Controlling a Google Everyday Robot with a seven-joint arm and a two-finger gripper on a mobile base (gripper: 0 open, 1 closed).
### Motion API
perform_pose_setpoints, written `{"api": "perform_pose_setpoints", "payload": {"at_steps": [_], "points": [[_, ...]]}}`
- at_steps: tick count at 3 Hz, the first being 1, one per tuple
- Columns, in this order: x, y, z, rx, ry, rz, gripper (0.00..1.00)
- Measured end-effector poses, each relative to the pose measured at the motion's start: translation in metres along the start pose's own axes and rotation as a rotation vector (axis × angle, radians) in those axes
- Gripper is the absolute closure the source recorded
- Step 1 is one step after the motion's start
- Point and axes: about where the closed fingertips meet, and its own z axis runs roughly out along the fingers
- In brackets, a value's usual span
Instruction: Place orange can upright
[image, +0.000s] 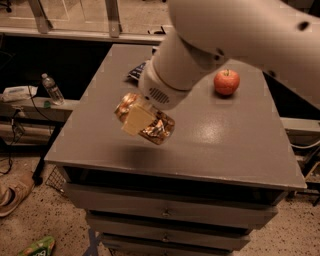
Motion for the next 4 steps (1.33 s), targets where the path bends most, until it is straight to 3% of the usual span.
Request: {"api": "perform_pose_setpoints", "payload": {"at_steps": [1, 2, 3, 4], "points": [[-0.002, -0.014, 0.005, -0.009, -0.202, 0.025, 1.0], [-0.021, -0.03, -0.004, -0.015, -0.424, 0.026, 1.0], [-0.025, -0.025, -0.006, -0.018, -0.456, -0.036, 1.0], [-0.025, -0.025, -0.006, -0.015, -0.451, -0.041, 1.0]]}}
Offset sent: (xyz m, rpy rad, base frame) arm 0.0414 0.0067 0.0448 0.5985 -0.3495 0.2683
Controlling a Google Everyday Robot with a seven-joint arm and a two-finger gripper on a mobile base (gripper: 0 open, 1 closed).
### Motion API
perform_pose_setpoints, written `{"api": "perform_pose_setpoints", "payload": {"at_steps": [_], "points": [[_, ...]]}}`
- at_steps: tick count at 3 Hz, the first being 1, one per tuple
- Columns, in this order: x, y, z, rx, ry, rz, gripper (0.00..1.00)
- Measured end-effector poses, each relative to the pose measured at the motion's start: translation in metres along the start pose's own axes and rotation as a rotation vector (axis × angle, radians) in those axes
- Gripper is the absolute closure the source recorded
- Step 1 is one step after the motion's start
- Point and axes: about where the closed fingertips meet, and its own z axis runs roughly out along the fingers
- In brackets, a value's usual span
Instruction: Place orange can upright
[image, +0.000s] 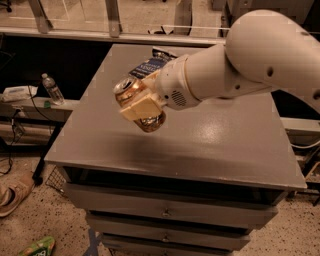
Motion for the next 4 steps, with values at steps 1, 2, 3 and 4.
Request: {"api": "perform_pose_setpoints", "payload": {"at_steps": [1, 2, 3, 4], "points": [[-0.002, 0.001, 0.001, -0.014, -0.039, -0.002, 1.0], [0.005, 0.002, 0.009, -0.034, -0.151, 0.012, 1.0], [0.015, 0.002, 0.016, -0.04, -0.29, 0.006, 1.0], [0.024, 0.002, 0.022, -0.037, -0.385, -0.021, 1.0]]}}
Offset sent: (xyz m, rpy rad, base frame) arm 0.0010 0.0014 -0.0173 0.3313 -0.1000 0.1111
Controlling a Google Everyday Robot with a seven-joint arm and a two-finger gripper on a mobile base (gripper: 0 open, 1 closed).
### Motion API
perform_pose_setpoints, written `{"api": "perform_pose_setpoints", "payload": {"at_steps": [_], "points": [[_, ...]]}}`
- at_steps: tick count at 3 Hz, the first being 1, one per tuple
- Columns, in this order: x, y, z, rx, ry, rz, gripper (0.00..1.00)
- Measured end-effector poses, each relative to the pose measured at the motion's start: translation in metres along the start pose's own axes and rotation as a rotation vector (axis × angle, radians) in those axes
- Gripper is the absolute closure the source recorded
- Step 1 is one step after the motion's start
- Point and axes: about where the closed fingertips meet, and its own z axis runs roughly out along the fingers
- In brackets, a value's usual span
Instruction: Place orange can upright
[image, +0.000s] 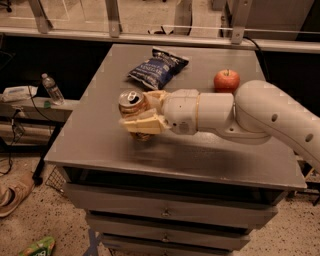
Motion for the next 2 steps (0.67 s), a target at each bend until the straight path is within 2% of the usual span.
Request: {"api": "perform_pose_setpoints", "payload": {"at_steps": [1, 2], "points": [[0.01, 0.0, 0.0013, 0.003, -0.049, -0.005, 1.0], [0.0195, -0.0006, 0.0036, 0.001, -0.068, 0.007, 1.0]]}}
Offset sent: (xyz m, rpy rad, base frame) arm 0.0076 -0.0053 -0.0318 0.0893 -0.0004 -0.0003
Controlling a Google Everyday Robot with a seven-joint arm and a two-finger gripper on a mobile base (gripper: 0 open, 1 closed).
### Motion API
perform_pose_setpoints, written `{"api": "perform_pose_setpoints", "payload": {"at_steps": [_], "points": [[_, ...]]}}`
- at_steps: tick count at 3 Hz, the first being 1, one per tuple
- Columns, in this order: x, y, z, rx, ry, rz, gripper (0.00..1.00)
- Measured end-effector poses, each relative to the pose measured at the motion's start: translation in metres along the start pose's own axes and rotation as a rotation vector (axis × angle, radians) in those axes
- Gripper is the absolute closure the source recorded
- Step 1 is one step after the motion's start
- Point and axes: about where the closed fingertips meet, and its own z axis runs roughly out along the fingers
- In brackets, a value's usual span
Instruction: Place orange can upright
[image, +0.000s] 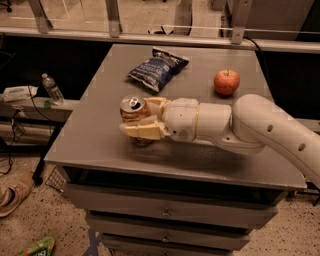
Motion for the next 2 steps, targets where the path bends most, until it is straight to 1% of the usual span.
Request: {"api": "perform_pose_setpoints", "payload": {"at_steps": [1, 2], "points": [[0.0084, -0.0013, -0.0008, 0.0, -0.029, 0.028, 1.0], [0.0075, -0.0001, 0.0009, -0.004, -0.028, 0.026, 0.82]]}}
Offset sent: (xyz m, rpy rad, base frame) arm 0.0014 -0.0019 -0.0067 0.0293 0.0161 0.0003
